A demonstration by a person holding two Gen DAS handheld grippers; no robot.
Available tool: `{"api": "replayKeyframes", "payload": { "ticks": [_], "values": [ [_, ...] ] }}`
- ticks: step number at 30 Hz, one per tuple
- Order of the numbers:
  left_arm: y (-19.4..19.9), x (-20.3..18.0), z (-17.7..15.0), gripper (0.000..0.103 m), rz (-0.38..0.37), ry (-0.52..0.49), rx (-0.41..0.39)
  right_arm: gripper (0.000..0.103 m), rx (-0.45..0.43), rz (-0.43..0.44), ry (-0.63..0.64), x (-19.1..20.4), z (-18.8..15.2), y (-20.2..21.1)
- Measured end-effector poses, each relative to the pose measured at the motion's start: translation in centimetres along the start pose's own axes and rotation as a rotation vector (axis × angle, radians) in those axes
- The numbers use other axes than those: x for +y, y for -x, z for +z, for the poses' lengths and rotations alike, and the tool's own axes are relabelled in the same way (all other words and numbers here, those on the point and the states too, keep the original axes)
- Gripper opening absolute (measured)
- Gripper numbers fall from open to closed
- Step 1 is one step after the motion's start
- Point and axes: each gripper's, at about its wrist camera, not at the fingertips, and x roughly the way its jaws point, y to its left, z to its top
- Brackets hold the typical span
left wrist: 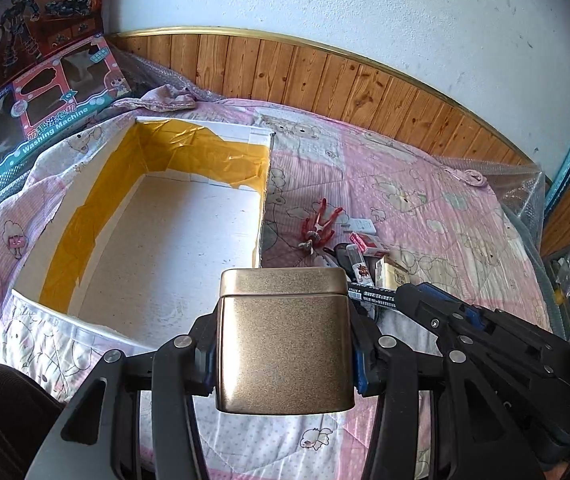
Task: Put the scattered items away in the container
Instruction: 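Carry the marker and the gold tin over the white cardboard box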
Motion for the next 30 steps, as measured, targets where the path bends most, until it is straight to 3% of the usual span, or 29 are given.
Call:
{"api": "replayKeyframes", "payload": {
  "ticks": [16, 30],
  "values": [
    [1.3, 5.5, 3.2, 0.049, 0.072, 0.046, -0.065, 0.016, -0.045, 0.041, 0.128, 6.8, 4.3, -1.9],
    [-1.3, 11.2, 3.4, 0.049, 0.139, 0.12, 0.002, 0.016, 0.028, 0.06, 0.219, 11.0, 4.7, -6.7]
  ]
}}
